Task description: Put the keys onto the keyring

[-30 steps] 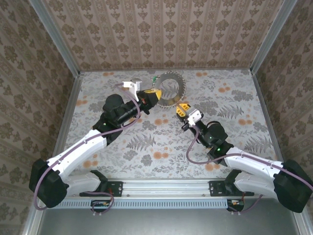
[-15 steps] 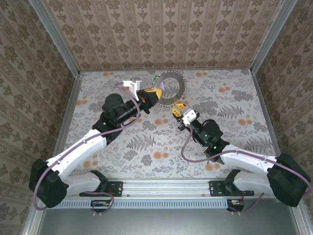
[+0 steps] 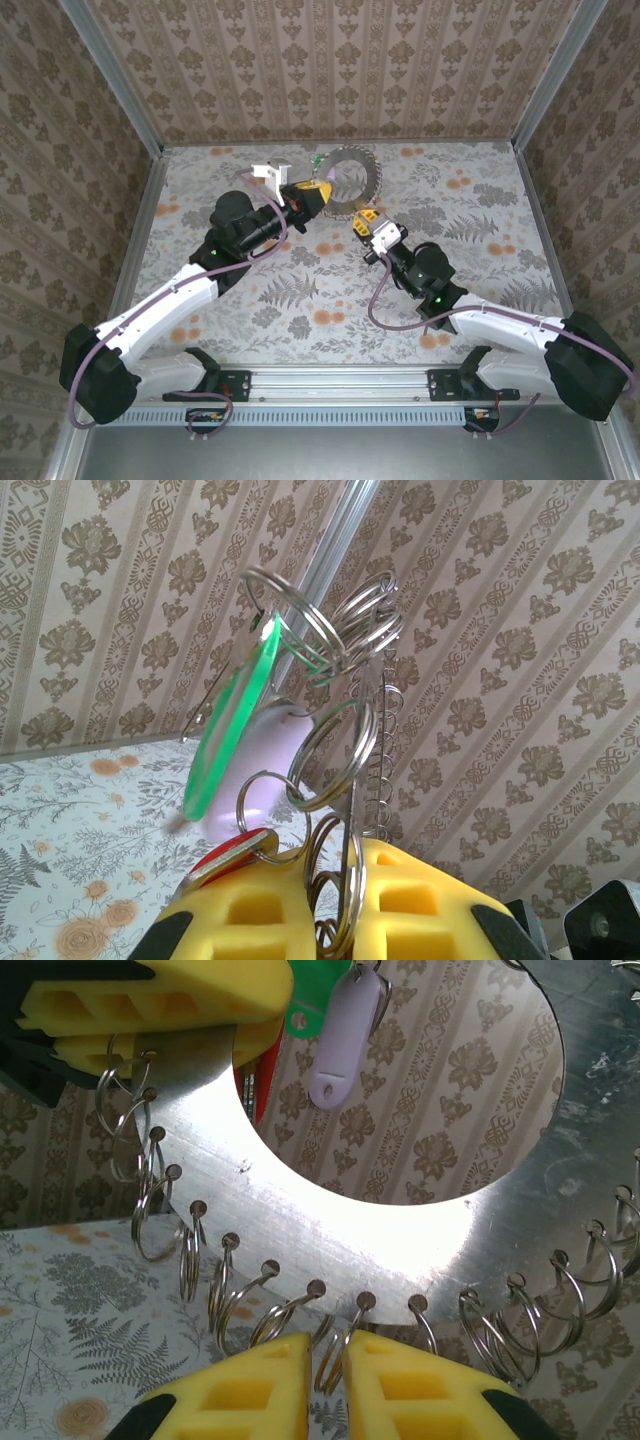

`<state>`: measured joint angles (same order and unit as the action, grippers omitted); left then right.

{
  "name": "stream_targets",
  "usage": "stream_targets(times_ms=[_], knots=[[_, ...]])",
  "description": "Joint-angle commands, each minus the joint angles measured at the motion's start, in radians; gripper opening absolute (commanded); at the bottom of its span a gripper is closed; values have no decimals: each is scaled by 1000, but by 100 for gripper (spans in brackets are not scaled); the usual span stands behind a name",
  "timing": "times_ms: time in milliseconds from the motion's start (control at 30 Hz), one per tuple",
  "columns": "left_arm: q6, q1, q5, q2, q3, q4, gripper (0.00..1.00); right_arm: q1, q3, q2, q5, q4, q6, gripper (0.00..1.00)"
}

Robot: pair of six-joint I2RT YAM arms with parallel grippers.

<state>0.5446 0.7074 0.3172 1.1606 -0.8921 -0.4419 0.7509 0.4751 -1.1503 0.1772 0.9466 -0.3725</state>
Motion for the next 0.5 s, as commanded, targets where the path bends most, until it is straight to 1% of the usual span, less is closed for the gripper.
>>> stream_targets(times_ms=[0,467], knots=[[-18,7,17,-2,-54,-50,0,6,32,-15,26,63,-17,18],[-12,7,6,-8,-47,-55,0,4,15,-33,83,90,-22,14]])
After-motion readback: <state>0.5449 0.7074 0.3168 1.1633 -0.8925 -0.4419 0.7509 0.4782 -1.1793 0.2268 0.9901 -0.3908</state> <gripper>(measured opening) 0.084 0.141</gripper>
